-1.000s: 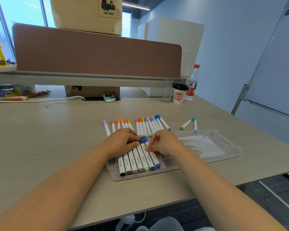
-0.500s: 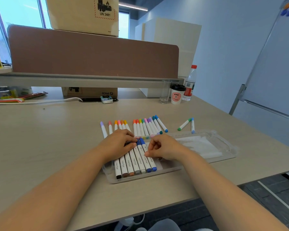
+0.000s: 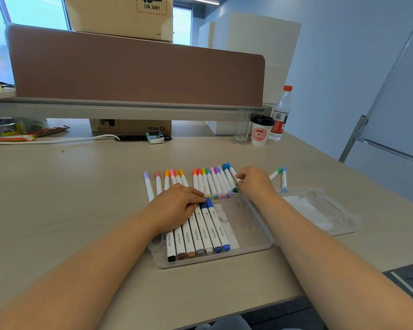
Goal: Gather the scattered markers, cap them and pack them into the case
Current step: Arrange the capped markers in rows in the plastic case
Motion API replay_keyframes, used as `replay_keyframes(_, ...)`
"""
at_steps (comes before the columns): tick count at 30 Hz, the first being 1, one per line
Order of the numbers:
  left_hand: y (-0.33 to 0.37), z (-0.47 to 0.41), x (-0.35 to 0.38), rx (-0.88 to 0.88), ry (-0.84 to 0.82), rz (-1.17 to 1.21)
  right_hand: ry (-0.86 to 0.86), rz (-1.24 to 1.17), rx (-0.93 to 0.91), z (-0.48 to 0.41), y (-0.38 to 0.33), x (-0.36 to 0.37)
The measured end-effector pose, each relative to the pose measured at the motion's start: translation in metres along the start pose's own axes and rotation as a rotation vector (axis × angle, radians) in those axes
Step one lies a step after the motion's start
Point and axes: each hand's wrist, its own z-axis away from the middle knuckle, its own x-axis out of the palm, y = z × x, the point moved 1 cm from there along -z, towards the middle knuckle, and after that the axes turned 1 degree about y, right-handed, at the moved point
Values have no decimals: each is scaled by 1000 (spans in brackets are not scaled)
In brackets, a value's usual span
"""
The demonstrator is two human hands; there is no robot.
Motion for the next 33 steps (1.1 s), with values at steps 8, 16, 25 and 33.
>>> replay_keyframes(8, -1, 2, 0, -4, -10, 26, 51, 30, 40, -14, 6, 9)
replay_keyframes(16, 0, 2, -1, 1, -22, 22, 83, -53, 14, -6, 7, 6)
replay_keyframes(25, 0, 2, -1, 0, -26, 22, 97, -481, 37, 35, 0, -23)
replay_keyframes(33, 1, 5, -3, 2, -18, 30, 81, -641, 82, 83, -2, -20)
